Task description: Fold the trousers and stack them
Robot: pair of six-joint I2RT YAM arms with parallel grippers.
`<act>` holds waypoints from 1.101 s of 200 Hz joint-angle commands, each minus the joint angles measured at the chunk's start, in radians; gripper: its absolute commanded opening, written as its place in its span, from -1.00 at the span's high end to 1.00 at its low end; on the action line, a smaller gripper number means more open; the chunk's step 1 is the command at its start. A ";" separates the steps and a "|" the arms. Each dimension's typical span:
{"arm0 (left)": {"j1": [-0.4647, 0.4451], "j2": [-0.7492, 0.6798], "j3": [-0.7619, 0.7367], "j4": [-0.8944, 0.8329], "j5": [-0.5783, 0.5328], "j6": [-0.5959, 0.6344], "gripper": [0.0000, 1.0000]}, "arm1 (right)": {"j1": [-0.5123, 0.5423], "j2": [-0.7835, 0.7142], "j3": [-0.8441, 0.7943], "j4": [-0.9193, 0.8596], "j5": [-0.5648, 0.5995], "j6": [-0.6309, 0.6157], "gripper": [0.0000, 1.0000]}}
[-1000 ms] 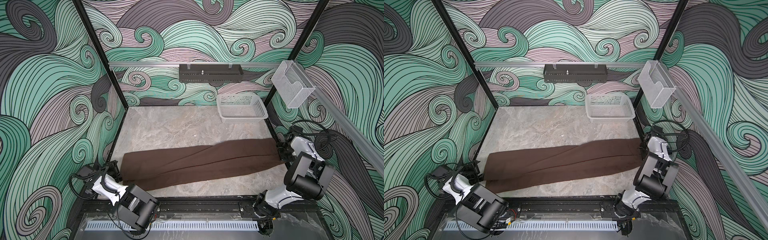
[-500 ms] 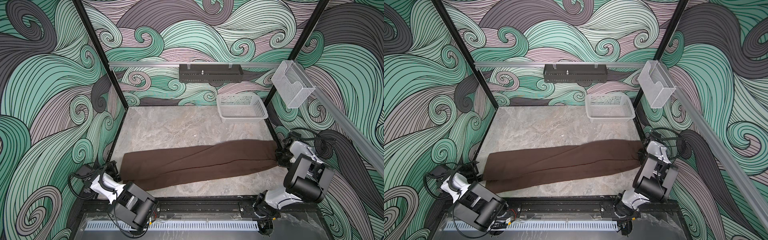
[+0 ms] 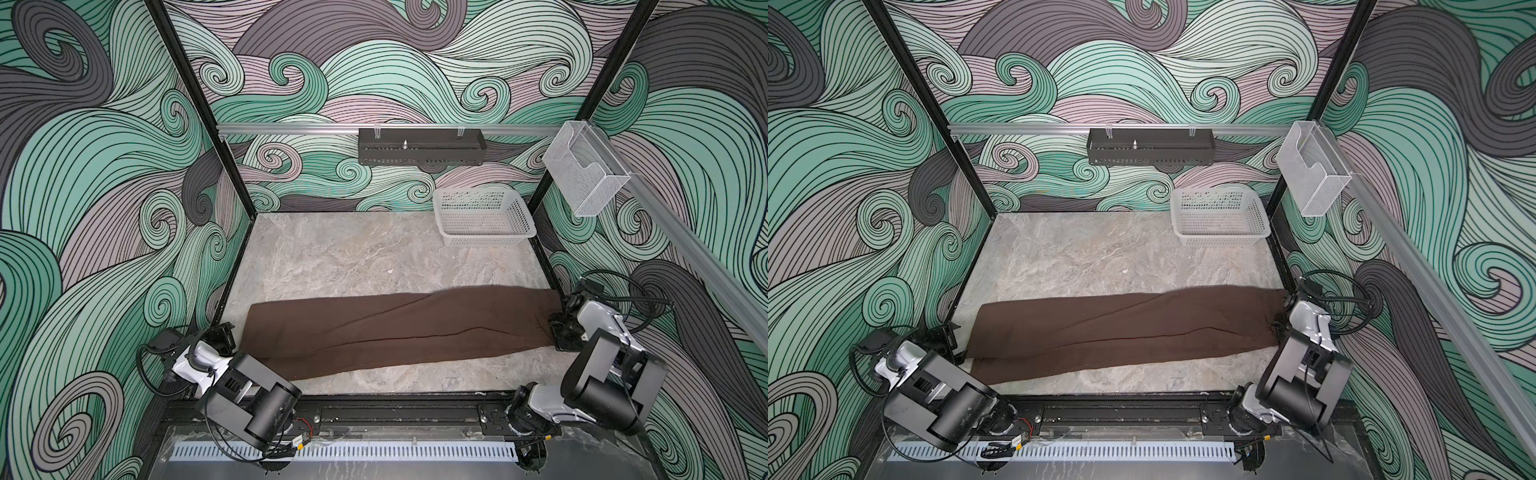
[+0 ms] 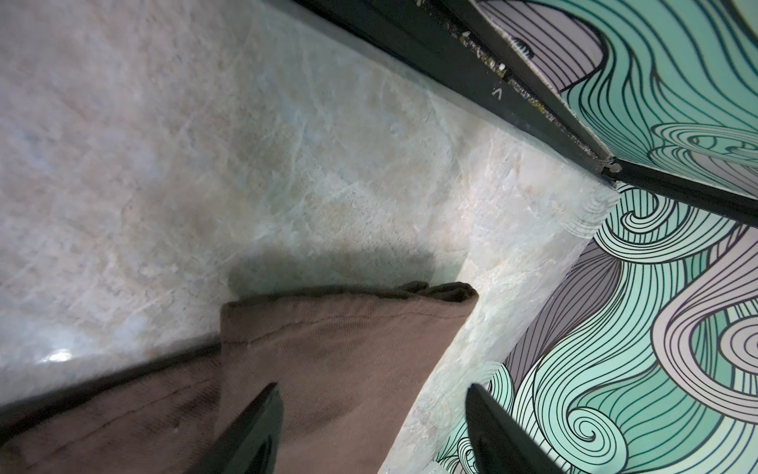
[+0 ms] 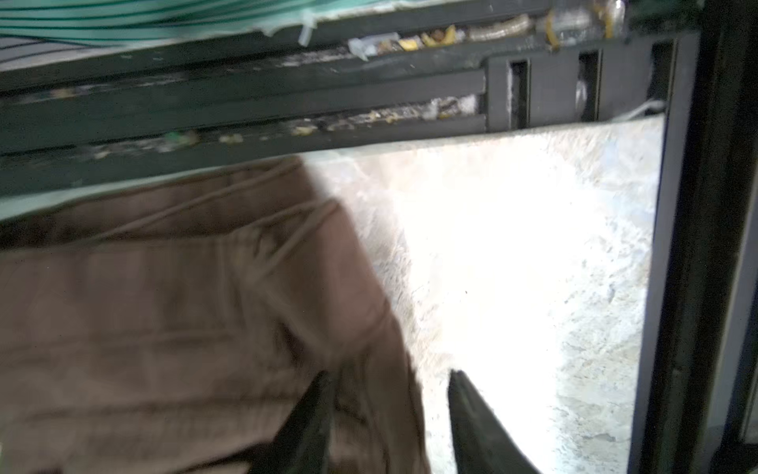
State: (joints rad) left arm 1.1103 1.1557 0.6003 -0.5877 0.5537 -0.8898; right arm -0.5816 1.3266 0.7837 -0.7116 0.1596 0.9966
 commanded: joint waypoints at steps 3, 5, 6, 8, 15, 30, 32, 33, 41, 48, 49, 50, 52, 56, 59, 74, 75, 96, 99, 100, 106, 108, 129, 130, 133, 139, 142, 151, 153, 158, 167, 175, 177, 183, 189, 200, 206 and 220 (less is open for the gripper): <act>-0.005 0.012 0.020 0.008 0.010 0.020 -0.48 | 0.014 -0.087 -0.003 -0.072 -0.021 -0.034 -0.25; -0.006 0.012 0.020 0.008 0.011 0.020 -0.48 | 0.018 -0.092 -0.003 -0.075 -0.023 -0.033 -0.27; -0.007 0.012 0.020 0.008 0.012 0.021 -0.48 | 0.019 -0.096 -0.003 -0.078 -0.024 -0.033 -0.27; -0.007 0.010 0.020 0.008 0.012 0.021 -0.48 | 0.023 -0.103 -0.002 -0.081 -0.026 -0.033 -0.29; -0.009 0.008 0.021 0.006 0.018 0.024 -0.48 | 0.038 -0.123 0.000 -0.092 -0.037 -0.028 -0.39; -0.023 0.003 0.023 -0.009 0.033 0.031 -0.48 | 0.078 -0.151 0.006 -0.113 -0.067 -0.007 -0.52; -0.026 0.001 0.023 -0.012 0.034 0.033 -0.48 | 0.090 -0.157 0.010 -0.117 -0.072 -0.001 -0.52; -0.027 0.001 0.022 -0.013 0.035 0.033 -0.48 | 0.095 -0.158 0.010 -0.118 -0.073 0.000 -0.53; -0.041 -0.002 0.019 -0.023 0.041 0.038 -0.49 | 0.126 -0.166 0.015 -0.119 -0.081 0.013 -0.53; -0.054 -0.003 0.016 -0.032 0.045 0.044 -0.49 | 0.155 -0.169 0.017 -0.118 -0.083 0.028 -0.52; -0.056 -0.002 0.015 -0.033 0.046 0.044 -0.49 | 0.157 -0.169 0.016 -0.118 -0.083 0.030 -0.51; -0.057 -0.002 0.015 -0.035 0.047 0.044 -0.49 | 0.160 -0.169 0.017 -0.119 -0.083 0.032 -0.51; -0.060 -0.002 0.012 -0.038 0.048 0.046 -0.49 | 0.168 -0.169 0.016 -0.118 -0.084 0.035 -0.51; -0.063 -0.002 0.009 -0.045 0.052 0.047 -0.49 | 0.178 -0.169 0.015 -0.118 -0.088 0.043 -0.50; -0.066 -0.001 0.006 -0.048 0.056 0.049 -0.49 | 0.181 -0.168 0.014 -0.115 -0.093 0.047 -0.49; -0.067 0.010 -0.012 -0.060 0.073 0.051 -0.50 | 0.186 -0.160 0.003 -0.102 -0.085 0.056 -0.47; -0.068 0.014 -0.013 -0.062 0.074 0.051 -0.50 | 0.186 -0.159 0.002 -0.102 -0.082 0.055 -0.47; -0.067 0.055 -0.020 -0.102 0.090 0.064 -0.51 | 0.180 -0.140 -0.008 -0.085 -0.042 0.032 -0.48; -0.067 0.059 -0.023 -0.107 0.092 0.066 -0.51 | 0.177 -0.137 -0.011 -0.082 -0.036 0.028 -0.49; -0.067 0.061 -0.024 -0.108 0.091 0.066 -0.51 | 0.176 -0.136 -0.012 -0.080 -0.035 0.026 -0.49; -0.067 0.071 -0.028 -0.118 0.094 0.068 -0.52 | 0.170 -0.132 -0.018 -0.074 -0.031 0.023 -0.50; -0.067 0.074 -0.029 -0.121 0.095 0.069 -0.52 | 0.168 -0.130 -0.021 -0.070 -0.028 0.023 -0.50; -0.067 0.080 -0.057 -0.129 0.108 0.068 -0.53 | 0.138 -0.110 -0.051 -0.024 -0.031 0.013 -0.52; -0.067 0.079 -0.059 -0.129 0.108 0.068 -0.53 | 0.137 -0.108 -0.052 -0.023 -0.031 0.011 -0.52; -0.067 0.077 -0.062 -0.130 0.110 0.068 -0.54 | 0.132 -0.104 -0.053 -0.020 -0.034 0.009 -0.52; -0.067 0.069 -0.070 -0.133 0.110 0.066 -0.54 | 0.124 -0.096 -0.055 -0.013 -0.038 0.004 -0.52; -0.067 0.064 -0.074 -0.135 0.110 0.065 -0.54 | 0.121 -0.091 -0.055 -0.011 -0.042 0.001 -0.52; -0.067 0.043 -0.079 -0.140 0.101 0.063 -0.55 | 0.113 -0.082 -0.055 0.000 -0.047 -0.007 -0.52; -0.067 0.039 -0.080 -0.142 0.097 0.064 -0.55 | 0.111 -0.080 -0.055 0.000 -0.049 -0.009 -0.52; -0.067 0.027 -0.080 -0.149 0.086 0.064 -0.55 | 0.107 -0.077 -0.055 0.005 -0.051 -0.011 -0.52; -0.067 0.004 -0.076 -0.161 0.066 0.065 -0.58 | 0.100 -0.073 -0.055 0.013 -0.053 -0.016 -0.52; -0.068 -0.022 -0.071 -0.176 0.043 0.065 -0.61 | 0.093 -0.069 -0.052 0.015 -0.055 -0.020 -0.52; -0.069 -0.029 -0.070 -0.181 0.037 0.062 -0.61 | 0.091 -0.068 -0.051 0.015 -0.055 -0.021 -0.53; -0.073 -0.050 -0.072 -0.183 0.018 0.057 -0.63 | 0.086 -0.065 -0.049 0.017 -0.057 -0.025 -0.53; -0.081 -0.070 -0.077 -0.181 0.005 0.049 -0.66 | 0.082 -0.059 -0.049 0.024 -0.062 -0.026 -0.53; -0.101 -0.095 -0.085 -0.178 -0.019 0.034 -0.73 | 0.080 -0.044 -0.050 0.031 -0.080 -0.023 -0.53; -0.119 -0.104 -0.089 -0.178 -0.040 0.027 -0.76 | 0.079 -0.036 -0.053 0.036 -0.093 -0.019 -0.53; -0.171 -0.104 -0.098 -0.176 -0.091 0.008 -0.77 | 0.079 -0.025 -0.058 0.048 -0.123 -0.006 -0.52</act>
State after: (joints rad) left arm 1.0000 1.0645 0.5167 -0.7258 0.5640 -0.8494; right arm -0.4988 1.2758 0.7319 -0.6861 0.0811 0.9848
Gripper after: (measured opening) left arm 0.880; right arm 0.765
